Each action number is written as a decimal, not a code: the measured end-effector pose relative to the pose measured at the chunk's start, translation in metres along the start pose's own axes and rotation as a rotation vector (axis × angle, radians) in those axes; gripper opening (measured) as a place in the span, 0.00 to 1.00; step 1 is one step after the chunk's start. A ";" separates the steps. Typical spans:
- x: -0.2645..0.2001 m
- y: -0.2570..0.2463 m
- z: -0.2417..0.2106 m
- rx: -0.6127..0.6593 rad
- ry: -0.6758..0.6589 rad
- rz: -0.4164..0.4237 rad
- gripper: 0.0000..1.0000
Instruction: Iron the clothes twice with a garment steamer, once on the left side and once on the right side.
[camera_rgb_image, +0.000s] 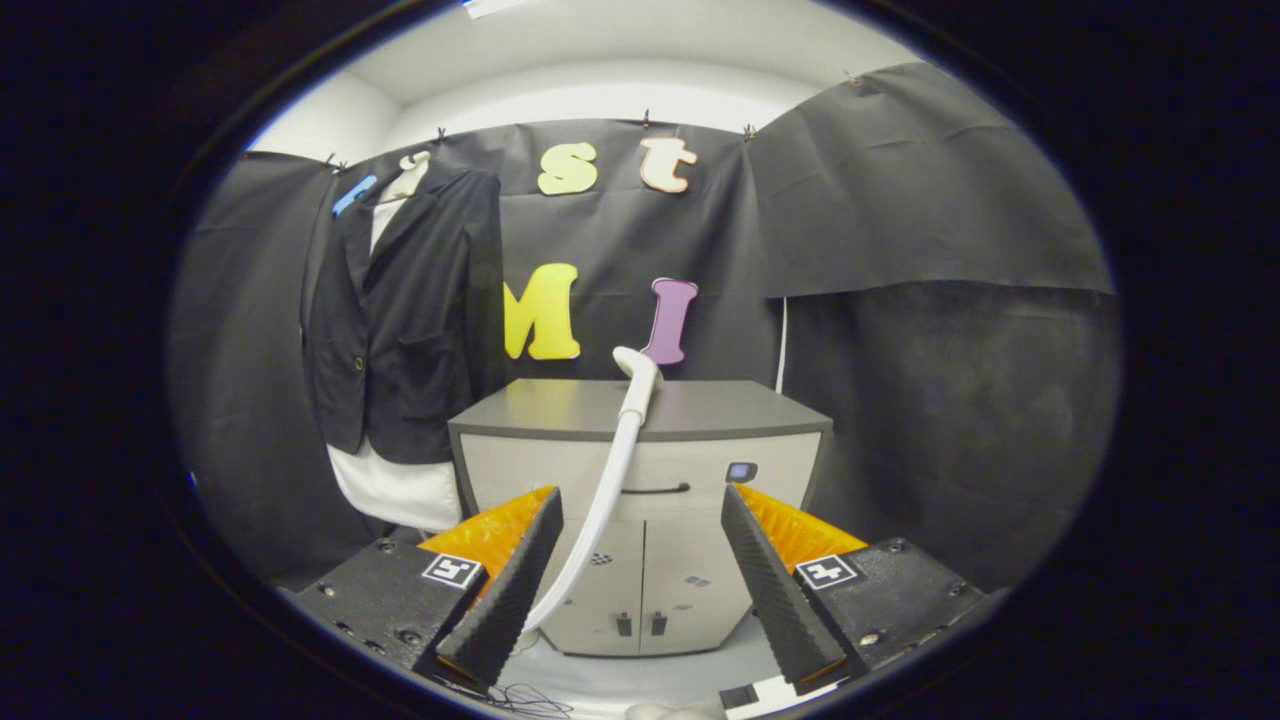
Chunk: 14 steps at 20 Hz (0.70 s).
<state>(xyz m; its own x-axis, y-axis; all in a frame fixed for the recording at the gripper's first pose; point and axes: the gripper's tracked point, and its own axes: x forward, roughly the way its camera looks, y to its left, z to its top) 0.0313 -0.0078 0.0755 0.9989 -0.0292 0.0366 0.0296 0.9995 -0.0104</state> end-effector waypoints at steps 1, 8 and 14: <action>0.006 -0.004 0.010 -0.001 -0.007 -0.006 0.99; 0.083 -0.038 0.106 -0.007 -0.096 -0.021 0.99; 0.175 -0.039 0.167 -0.040 -0.107 0.050 0.99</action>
<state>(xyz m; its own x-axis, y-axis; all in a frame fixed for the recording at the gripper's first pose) 0.1985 -0.0504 0.2490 0.9897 0.0246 0.1410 -0.0170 0.9983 -0.0550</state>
